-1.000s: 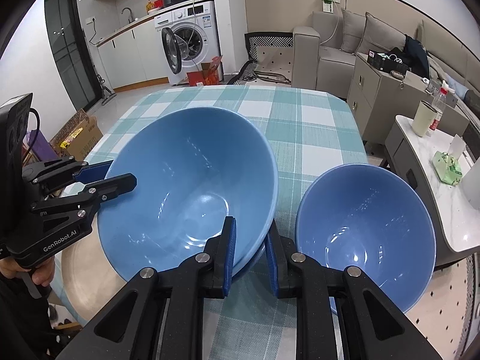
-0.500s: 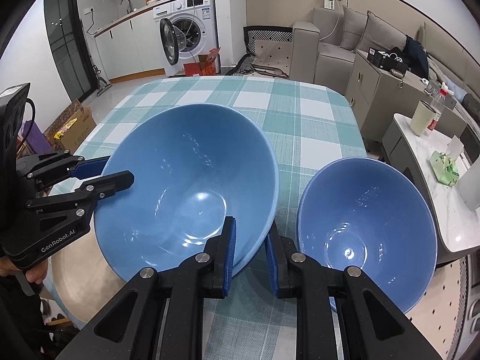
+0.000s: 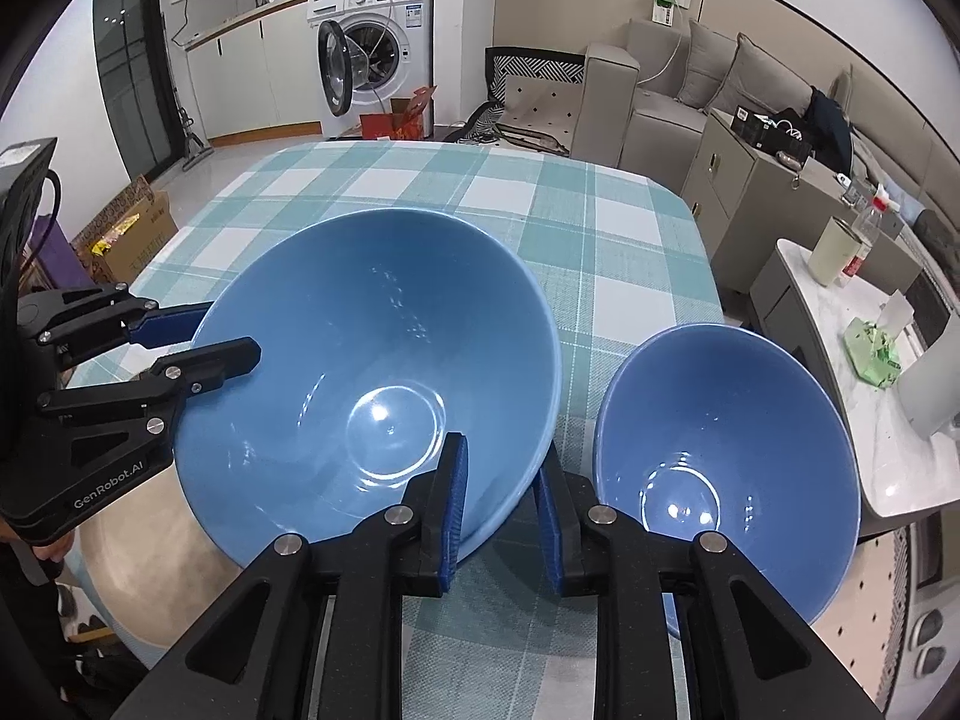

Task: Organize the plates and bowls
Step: 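Open both tools to set the blue bowls down on the table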

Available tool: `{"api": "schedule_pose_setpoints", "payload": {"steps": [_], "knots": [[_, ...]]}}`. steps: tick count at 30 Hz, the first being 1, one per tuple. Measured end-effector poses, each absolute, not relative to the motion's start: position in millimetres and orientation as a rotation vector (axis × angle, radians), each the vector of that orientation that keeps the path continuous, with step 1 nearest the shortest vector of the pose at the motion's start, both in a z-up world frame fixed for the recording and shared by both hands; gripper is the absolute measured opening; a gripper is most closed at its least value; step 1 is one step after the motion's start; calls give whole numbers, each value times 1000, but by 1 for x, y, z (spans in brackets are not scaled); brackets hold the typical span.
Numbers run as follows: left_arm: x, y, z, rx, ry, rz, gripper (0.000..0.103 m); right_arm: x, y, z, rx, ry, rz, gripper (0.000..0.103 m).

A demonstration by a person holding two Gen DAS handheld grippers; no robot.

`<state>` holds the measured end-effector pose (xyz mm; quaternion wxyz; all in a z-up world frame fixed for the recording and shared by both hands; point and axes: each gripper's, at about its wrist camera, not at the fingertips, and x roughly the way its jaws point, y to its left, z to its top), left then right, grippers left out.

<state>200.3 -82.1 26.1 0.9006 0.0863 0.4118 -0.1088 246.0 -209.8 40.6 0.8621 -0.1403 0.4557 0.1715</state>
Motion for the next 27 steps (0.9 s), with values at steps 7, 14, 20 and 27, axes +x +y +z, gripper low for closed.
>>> {"api": "schedule_pose_setpoints", "payload": {"steps": [7, 14, 20, 27], "knots": [[200, -81, 25, 173, 863, -232, 31, 241, -205, 39, -352, 937, 349, 25], [199, -79, 30, 166, 844, -247, 44, 242, -211, 39, -346, 920, 354, 33], [196, -79, 40, 166, 809, -249, 53, 238, -220, 53, -303, 886, 365, 49], [195, -74, 46, 109, 804, -254, 75, 228, -228, 65, -199, 838, 382, 88]]}}
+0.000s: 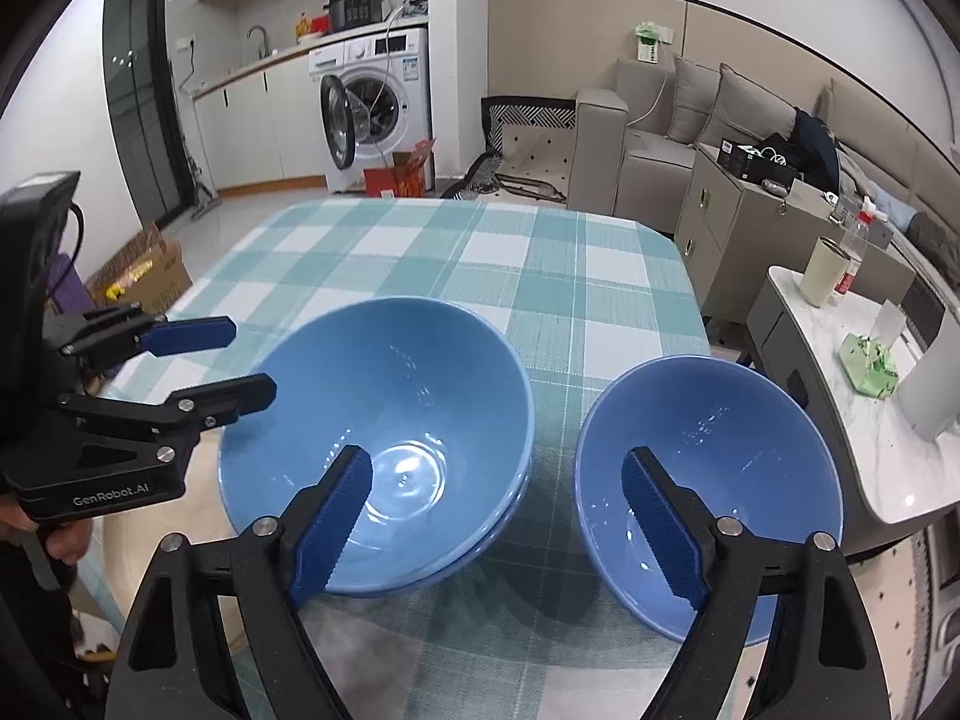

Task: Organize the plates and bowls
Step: 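Open both tools to set the blue bowls down on the table, then move both open tools to the rims of two other blue bowls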

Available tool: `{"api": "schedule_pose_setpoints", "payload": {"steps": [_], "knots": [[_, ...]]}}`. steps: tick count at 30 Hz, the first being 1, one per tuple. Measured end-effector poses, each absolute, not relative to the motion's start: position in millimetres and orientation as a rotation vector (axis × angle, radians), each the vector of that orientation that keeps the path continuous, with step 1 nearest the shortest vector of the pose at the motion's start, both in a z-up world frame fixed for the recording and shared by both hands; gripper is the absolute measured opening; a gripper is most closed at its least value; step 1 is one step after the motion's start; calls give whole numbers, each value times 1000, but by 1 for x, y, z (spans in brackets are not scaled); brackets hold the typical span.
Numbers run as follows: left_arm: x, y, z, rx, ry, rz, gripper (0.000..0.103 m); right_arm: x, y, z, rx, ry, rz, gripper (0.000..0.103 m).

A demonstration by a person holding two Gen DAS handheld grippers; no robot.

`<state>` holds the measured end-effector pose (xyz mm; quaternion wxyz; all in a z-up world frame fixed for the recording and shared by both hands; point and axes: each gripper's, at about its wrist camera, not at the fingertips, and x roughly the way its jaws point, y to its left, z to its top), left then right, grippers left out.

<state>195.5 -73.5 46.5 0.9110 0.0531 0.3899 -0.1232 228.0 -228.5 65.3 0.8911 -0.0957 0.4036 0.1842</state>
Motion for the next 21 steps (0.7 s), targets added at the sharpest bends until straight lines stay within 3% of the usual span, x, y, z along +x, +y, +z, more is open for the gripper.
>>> {"api": "schedule_pose_setpoints", "payload": {"steps": [2, 3, 9, 21], "knots": [[192, -72, 51, 100, 771, -248, 98, 225, -230, 67, -179, 834, 386, 92], [190, -71, 54, 96, 744, -245, 99, 224, -230, 69, -169, 827, 383, 97], [187, -69, 66, 62, 706, -266, 100, 212, -238, 83, -118, 797, 375, 102], [191, -84, 70, 55, 713, -289, 100, 194, -289, 101, 4, 727, 236, 102]]}}
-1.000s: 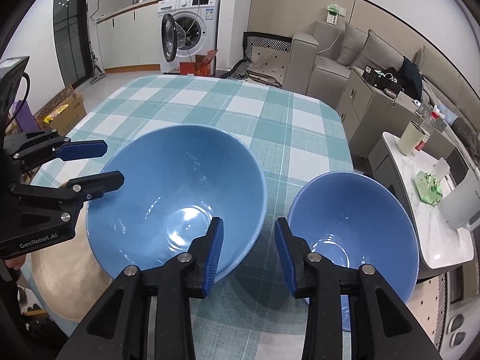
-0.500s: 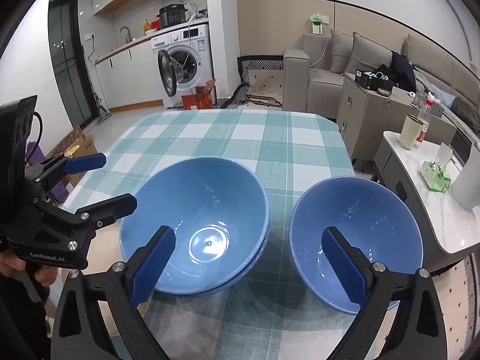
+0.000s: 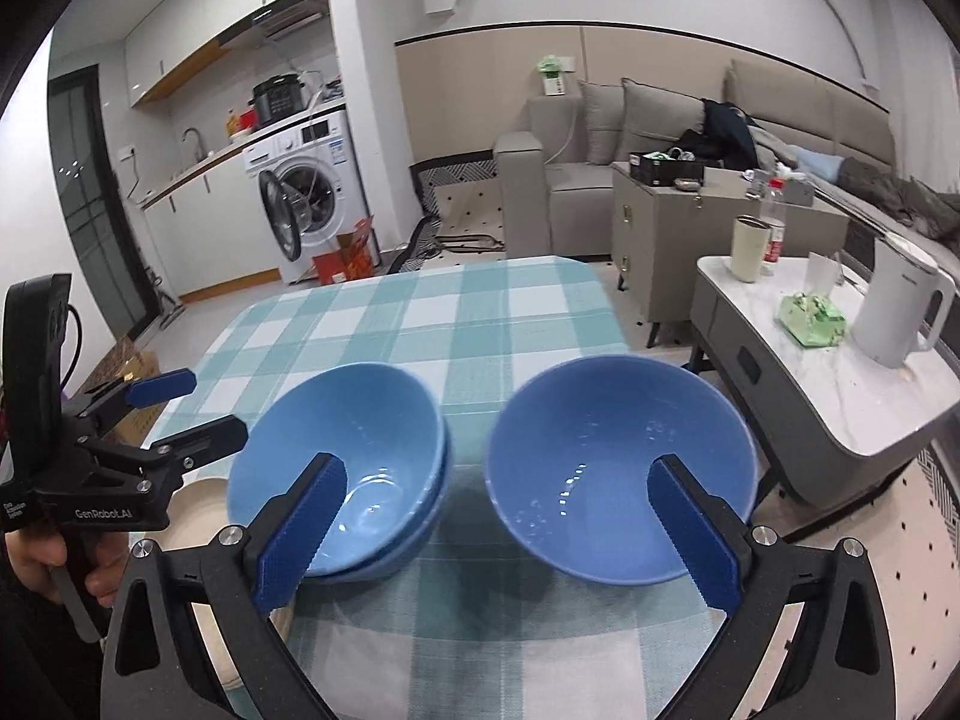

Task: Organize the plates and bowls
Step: 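Move both open tools to the rims of two other blue bowls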

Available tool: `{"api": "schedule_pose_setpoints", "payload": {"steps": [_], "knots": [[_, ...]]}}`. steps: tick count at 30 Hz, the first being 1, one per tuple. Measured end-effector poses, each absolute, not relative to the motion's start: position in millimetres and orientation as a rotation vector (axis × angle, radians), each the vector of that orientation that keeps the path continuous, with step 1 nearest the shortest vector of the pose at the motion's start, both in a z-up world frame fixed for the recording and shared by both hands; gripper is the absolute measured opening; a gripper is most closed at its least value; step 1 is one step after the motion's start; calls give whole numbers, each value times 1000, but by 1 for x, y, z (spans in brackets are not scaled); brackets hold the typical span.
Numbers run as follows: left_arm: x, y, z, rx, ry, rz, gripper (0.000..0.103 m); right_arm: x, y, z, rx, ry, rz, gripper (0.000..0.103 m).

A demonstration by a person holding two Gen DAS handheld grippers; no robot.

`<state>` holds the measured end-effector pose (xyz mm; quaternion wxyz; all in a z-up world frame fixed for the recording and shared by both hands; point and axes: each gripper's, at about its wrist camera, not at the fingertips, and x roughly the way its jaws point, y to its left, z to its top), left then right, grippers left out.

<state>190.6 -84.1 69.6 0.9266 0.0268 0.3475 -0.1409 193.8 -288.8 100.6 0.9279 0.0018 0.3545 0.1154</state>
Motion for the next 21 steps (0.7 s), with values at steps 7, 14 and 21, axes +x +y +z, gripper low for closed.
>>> {"api": "schedule_pose_setpoints", "payload": {"steps": [7, 14, 21], "knots": [[197, -104, 74, 74, 713, -318, 100, 196, -314, 103, 50, 732, 183, 102], [204, -130, 78, 135, 712, -345, 100, 193, -334, 106, 79, 728, 148, 102], [218, -148, 85, 141, 720, -378, 100, 199, -361, 100, 128, 742, 90, 102]]}}
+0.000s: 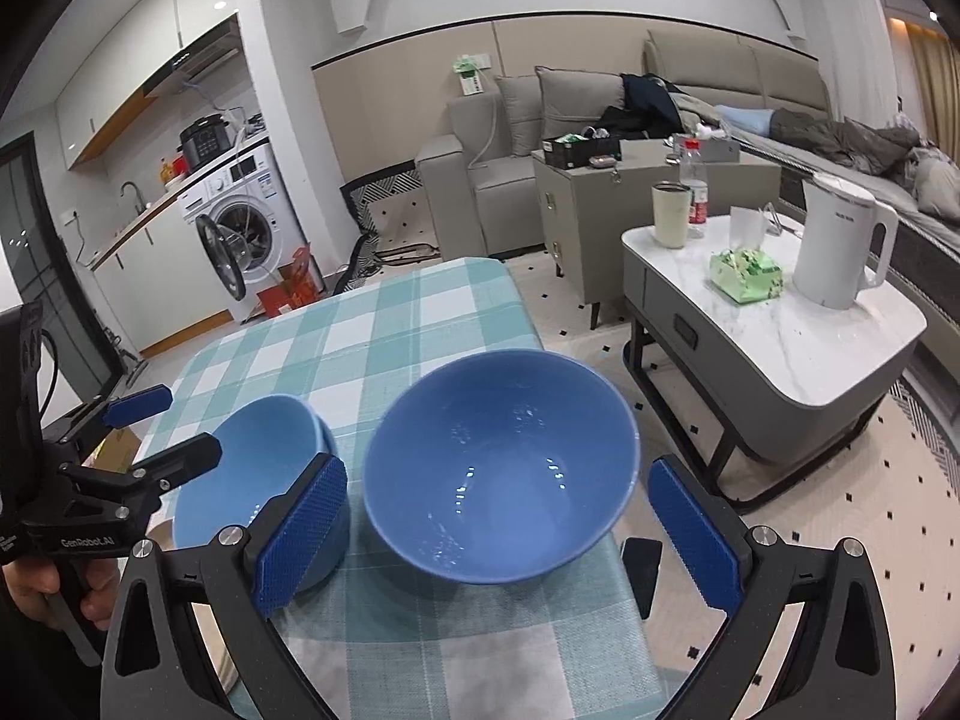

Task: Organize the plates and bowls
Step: 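Move both open tools to the rims of two other blue bowls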

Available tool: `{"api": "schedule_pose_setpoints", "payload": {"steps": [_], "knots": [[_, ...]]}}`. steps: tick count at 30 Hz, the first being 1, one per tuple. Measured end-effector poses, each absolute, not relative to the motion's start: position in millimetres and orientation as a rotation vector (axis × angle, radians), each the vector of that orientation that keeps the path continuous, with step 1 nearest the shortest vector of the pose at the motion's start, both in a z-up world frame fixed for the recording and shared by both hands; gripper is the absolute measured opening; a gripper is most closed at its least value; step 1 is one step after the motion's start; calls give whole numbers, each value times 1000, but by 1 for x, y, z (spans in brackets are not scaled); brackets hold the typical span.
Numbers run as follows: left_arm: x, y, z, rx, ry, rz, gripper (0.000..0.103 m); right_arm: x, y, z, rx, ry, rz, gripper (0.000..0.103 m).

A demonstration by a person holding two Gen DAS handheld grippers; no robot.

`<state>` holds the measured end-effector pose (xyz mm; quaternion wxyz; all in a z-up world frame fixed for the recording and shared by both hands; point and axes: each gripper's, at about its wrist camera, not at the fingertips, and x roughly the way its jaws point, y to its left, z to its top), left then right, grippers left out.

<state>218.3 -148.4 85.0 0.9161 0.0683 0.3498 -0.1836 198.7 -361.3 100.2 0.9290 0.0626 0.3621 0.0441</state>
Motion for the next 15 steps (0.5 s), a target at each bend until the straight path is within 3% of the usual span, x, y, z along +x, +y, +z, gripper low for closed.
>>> {"api": "schedule_pose_setpoints", "payload": {"steps": [15], "knots": [[260, -192, 78, 182, 778, -440, 100, 214, -393, 81, 192, 795, 43, 102]]}}
